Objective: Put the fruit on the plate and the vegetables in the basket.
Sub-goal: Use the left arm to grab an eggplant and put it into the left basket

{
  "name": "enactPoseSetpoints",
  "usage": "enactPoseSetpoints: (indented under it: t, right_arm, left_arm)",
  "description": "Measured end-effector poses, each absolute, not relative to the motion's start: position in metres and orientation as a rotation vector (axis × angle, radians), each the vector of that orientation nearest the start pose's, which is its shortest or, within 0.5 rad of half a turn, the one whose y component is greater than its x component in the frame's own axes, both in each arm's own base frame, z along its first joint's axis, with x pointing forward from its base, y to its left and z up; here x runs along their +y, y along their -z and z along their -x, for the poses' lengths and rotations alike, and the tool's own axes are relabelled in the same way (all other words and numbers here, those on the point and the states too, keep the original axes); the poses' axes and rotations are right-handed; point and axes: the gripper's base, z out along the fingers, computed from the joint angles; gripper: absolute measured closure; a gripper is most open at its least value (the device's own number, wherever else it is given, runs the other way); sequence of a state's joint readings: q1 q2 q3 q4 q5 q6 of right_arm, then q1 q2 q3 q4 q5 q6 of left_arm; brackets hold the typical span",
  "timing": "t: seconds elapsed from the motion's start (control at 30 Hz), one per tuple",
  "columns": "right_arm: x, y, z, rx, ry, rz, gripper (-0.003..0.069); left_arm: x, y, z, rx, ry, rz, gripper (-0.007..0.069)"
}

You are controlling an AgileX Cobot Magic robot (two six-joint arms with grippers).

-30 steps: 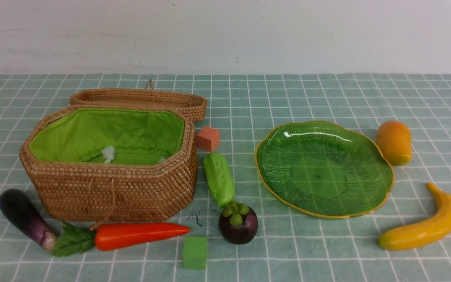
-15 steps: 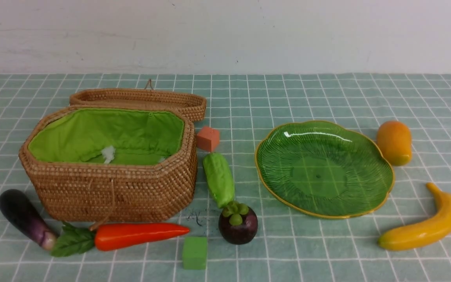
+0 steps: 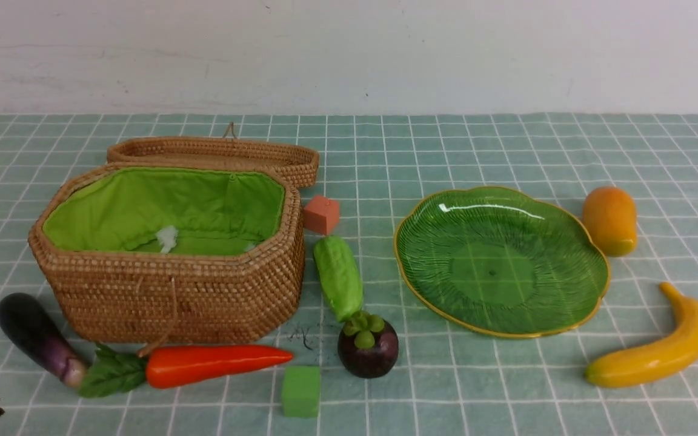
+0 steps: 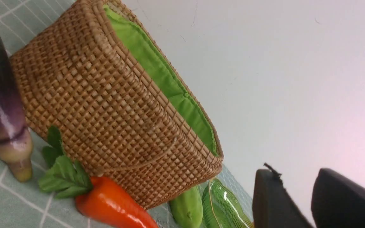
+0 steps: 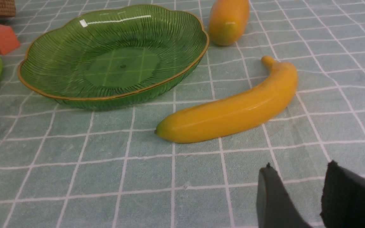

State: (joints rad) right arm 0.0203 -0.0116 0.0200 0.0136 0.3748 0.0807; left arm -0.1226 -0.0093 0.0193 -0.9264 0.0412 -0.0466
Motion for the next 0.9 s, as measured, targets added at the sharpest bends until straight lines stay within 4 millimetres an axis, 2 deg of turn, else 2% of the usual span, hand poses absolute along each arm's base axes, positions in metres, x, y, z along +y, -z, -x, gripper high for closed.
enactPoseSetpoints:
  t: [0.13,0.2,0.27,0.33,0.37,0.4,0.5,0.63,0.73,0.8,0.83,0.87,0.9]
  right_arm:
    - [0.001,-0.173,-0.052,1.865,-0.076,-0.059,0.0417]
    - [0.001,-0.175,-0.053,1.847,-0.045,-0.034,0.0417]
    - [0.002,-0.177,-0.054,1.811,-0.101,-0.082,0.0417]
    - [0.003,-0.181,-0.055,1.759,-0.234,-0.203,0.0417]
    - [0.004,-0.182,-0.055,1.750,-0.261,-0.225,0.0417]
    - [0.005,-0.187,-0.056,1.677,-0.400,-0.350,0.0417]
    - [0.005,-0.194,-0.056,1.571,-0.561,-0.493,0.0421]
    - [0.008,-0.201,-0.055,1.577,-0.645,-0.531,0.0442]
    - [0.017,-0.224,-0.047,1.691,-0.698,-0.425,0.0473]
    - [0.026,-0.261,-0.038,1.848,-0.687,-0.180,0.0497]
    - [0.027,-0.269,-0.035,1.858,-0.689,-0.151,0.0498]
    - [0.032,-0.298,-0.032,1.940,-0.677,0.030,0.0503]
    - [0.035,-0.317,-0.030,1.973,-0.673,0.127,0.0505]
  left_arm:
    - [-0.017,-0.228,-0.052,1.505,0.904,0.512,0.0595]
    - [-0.025,-0.243,-0.054,1.603,0.895,0.426,0.0638]
    - [-0.031,-0.255,-0.061,1.734,0.872,0.354,0.0638]
    - [-0.038,-0.262,-0.069,1.885,0.845,0.288,0.0638]
    - [-0.038,-0.261,-0.070,1.906,0.847,0.288,0.0638]
    - [-0.042,-0.267,-0.080,2.044,0.807,0.240,0.0638]
    - [-0.045,-0.268,-0.095,2.249,0.732,0.188,0.0638]
    - [-0.042,-0.269,-0.111,2.403,0.608,0.136,0.0638]
    - [-0.040,-0.270,-0.121,2.461,0.551,0.150,0.0638]
    - [-0.037,-0.277,-0.128,2.466,0.493,0.189,0.0638]
    - [-0.036,-0.279,-0.129,2.464,0.483,0.194,0.0638]
    - [-0.033,-0.286,-0.133,2.447,0.432,0.216,0.0638]
    - [-0.030,-0.290,-0.136,2.436,0.403,0.232,0.0638]
